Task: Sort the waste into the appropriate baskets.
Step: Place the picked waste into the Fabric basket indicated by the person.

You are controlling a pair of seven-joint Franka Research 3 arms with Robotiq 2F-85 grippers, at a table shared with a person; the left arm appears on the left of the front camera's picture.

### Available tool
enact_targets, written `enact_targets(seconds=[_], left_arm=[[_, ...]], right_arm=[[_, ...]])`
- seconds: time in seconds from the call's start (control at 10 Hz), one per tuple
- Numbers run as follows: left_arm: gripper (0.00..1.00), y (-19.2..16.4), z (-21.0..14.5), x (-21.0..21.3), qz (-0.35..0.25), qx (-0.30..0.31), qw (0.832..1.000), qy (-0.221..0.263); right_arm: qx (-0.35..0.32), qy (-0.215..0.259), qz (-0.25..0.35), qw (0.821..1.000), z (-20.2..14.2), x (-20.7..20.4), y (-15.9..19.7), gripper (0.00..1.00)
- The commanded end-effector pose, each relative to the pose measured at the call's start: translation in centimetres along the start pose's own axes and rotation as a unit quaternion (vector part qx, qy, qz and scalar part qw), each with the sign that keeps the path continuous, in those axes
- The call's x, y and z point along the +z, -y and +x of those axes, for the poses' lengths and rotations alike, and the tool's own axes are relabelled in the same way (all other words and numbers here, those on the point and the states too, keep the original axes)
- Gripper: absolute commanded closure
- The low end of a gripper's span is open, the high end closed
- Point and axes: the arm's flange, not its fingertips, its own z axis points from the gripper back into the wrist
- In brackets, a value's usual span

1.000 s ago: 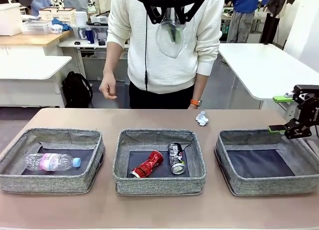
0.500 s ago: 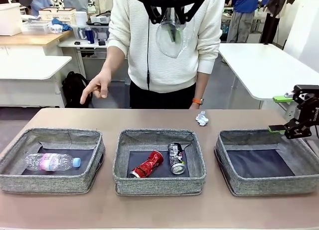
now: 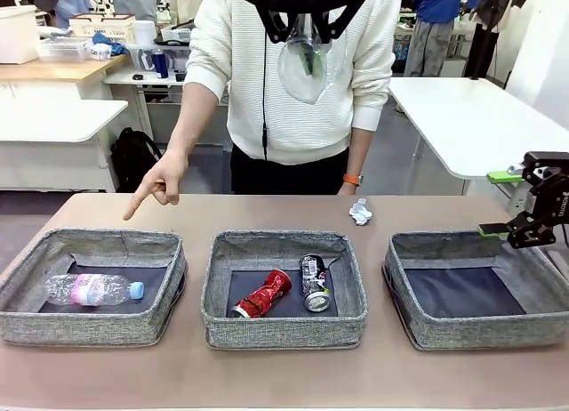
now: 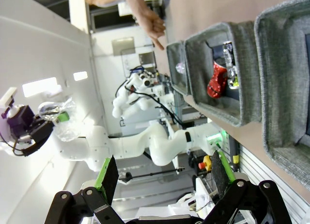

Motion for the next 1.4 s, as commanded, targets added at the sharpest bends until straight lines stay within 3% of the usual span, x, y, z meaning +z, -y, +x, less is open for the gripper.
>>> enact_targets(seconds=[0.0,0.4,0.6,0.7,0.9,1.1,1.3], left_arm=[[0.95,0.1,-0.2,0.4,-0.006,0.007,1.0,0.002],[0.95,0.0,0.0,0.0,0.0,0.0,1.0,0.0],[0.95,-5.4,-5.6,-2.7,0.041,-0.037,0.998,0.002],[0.95,-8.8,-9.9,-4.0,0.035,-0.061,0.997,-0.022],[0.95,-14.1,-16.4,-5.5,0.052,-0.012,0.999,0.003],[0.95,-19.1,-19.0,-8.9,0.097,-0.018,0.992,0.077],[0.95,-24.8,-19.5,-12.6,0.092,0.024,0.994,0.05]], right_arm=[[-0.005,-0.002,0.005,1.0,0.2,0.2,-0.5,0.0],[-0.005,-0.002,0.005,1.0,0.2,0.2,-0.5,0.0],[-0.005,-0.002,0.005,1.0,0.2,0.2,-0.5,0.0],[-0.005,-0.002,0.005,1.0,0.2,0.2,-0.5,0.0],[-0.005,-0.002,0.005,1.0,0.2,0.2,-0.5,0.0],[-0.005,-0.002,0.005,1.0,0.2,0.2,-0.5,0.0],[-0.005,-0.002,0.005,1.0,0.2,0.2,-0.5,0.0]])
